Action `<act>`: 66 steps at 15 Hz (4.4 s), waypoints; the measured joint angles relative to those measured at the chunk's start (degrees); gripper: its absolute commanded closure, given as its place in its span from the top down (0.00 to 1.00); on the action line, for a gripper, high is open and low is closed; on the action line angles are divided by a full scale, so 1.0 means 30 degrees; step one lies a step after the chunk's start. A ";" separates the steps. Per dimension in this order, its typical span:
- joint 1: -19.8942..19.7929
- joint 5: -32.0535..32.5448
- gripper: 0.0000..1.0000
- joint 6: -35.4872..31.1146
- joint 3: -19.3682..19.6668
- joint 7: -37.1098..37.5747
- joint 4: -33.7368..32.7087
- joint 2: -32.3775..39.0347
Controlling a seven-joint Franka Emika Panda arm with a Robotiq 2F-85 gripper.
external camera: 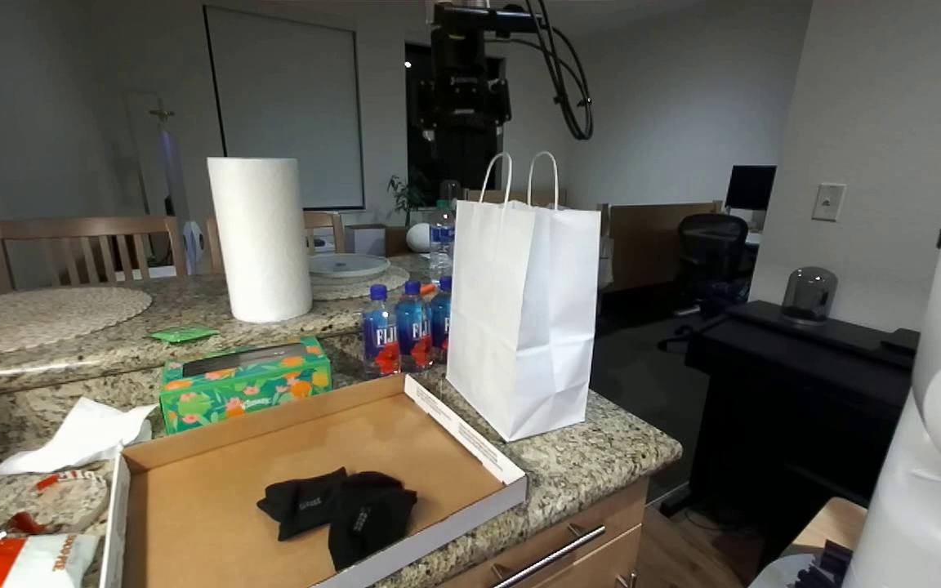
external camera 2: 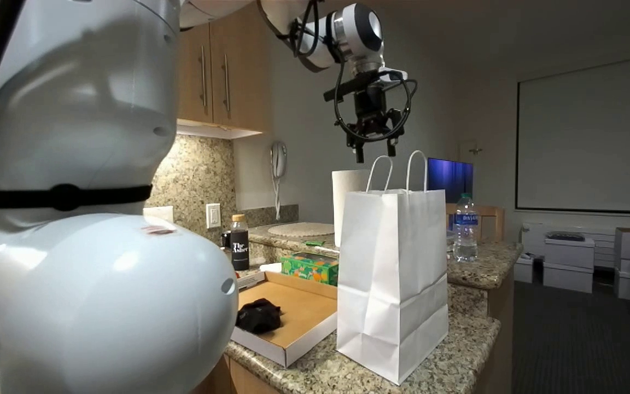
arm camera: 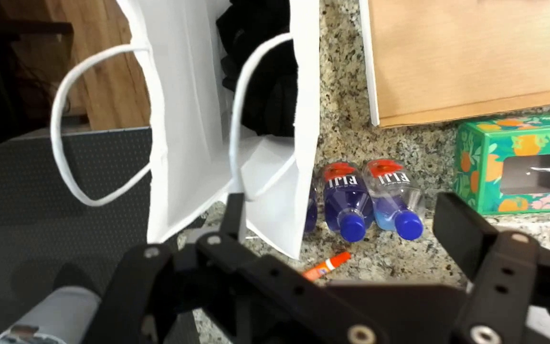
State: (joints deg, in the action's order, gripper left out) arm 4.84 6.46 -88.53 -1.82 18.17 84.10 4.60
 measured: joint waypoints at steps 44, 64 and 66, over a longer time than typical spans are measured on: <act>0.4476 0.0374 1.00 -0.1532 -0.3780 0.1825 0.4081 0.3609; 0.4635 -0.2135 1.00 -0.8057 -0.3534 0.3361 0.7749 0.4265; 0.4679 -0.2122 1.00 -0.8067 -0.3531 0.3361 0.7748 0.4335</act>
State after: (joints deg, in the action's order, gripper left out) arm 18.87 0.10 -112.73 -12.41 28.25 107.35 17.60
